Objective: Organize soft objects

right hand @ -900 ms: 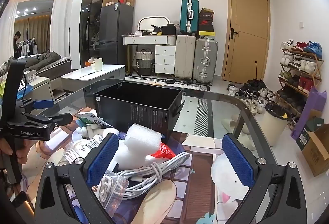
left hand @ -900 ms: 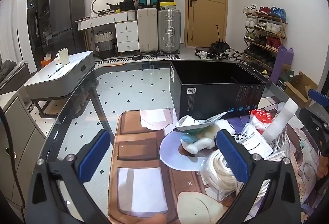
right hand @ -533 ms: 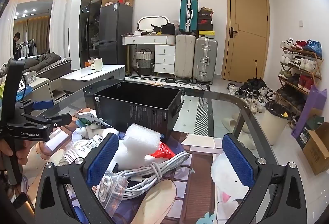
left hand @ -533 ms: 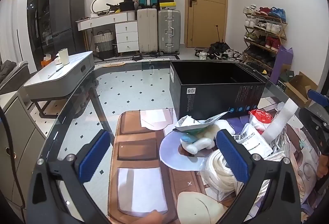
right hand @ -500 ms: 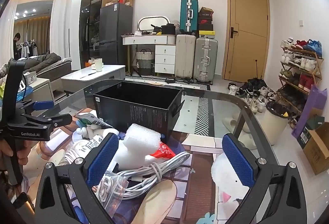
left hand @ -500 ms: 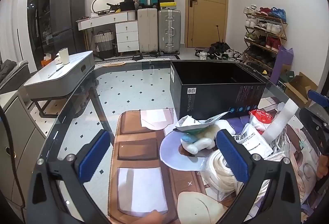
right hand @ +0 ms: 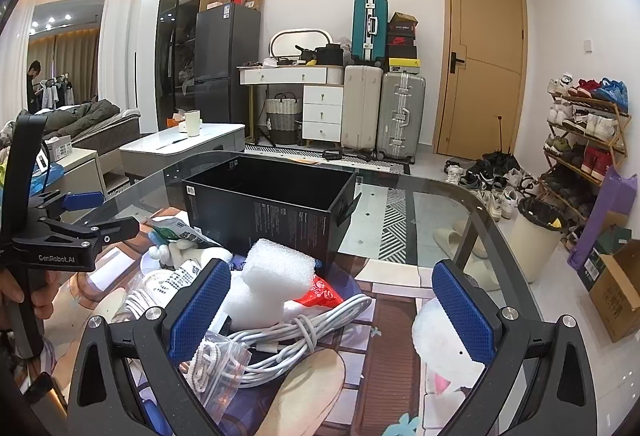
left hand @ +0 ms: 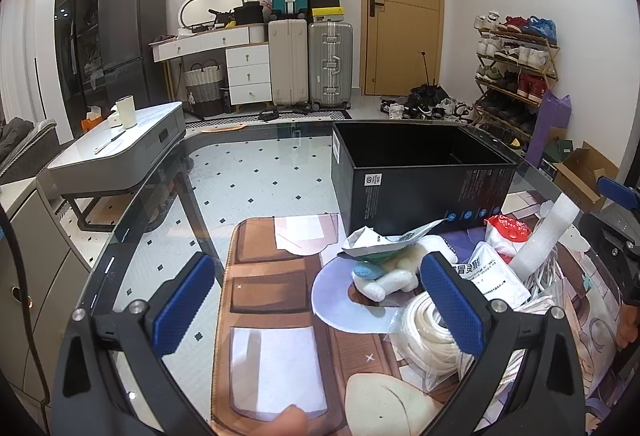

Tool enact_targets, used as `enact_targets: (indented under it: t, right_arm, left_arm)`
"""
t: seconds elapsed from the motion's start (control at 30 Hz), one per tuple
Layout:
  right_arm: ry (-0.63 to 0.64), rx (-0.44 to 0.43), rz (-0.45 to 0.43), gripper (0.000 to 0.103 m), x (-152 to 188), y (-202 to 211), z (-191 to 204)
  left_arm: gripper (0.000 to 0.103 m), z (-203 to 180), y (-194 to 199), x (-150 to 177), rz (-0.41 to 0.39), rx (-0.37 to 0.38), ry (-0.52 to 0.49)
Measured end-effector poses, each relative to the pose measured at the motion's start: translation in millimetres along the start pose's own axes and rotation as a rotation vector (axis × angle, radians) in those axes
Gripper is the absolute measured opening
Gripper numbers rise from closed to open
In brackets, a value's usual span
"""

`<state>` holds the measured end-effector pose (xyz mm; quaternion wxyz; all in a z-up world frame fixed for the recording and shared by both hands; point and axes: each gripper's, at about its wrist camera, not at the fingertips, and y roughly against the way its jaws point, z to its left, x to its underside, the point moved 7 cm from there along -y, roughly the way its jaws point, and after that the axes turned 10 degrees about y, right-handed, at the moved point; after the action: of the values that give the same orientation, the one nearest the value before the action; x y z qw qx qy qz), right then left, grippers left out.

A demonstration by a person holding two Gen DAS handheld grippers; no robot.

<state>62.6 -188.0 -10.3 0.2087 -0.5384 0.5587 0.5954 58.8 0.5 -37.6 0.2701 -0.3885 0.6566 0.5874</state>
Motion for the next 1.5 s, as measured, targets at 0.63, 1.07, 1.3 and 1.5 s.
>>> enact_targets:
  t: [0.63,1.07,1.3,1.5]
  right_arm:
    - [0.012,-0.022,-0.003,0.103,-3.4,-0.4,4.8]
    - [0.003,-0.020,-0.003,0.103,-1.2,-1.6,5.4]
    - [0.006,-0.020,-0.002,0.103,-0.9,-1.5,4.3]
    - [0.006,-0.022,0.003,0.103,-0.5,-2.4,4.2]
  left_arm:
    - [0.103,-2.6,4.0,0.5,-0.008,-0.001,-0.008]
    - [0.103,-3.4,5.2,0.1,-0.009,-0.002,-0.008]
    - [0.103,-3.6,4.7,0.7,-0.009,-0.002,-0.008]
    - [0.103,-4.0,5.1,0.5,-0.010,-0.002,-0.009]
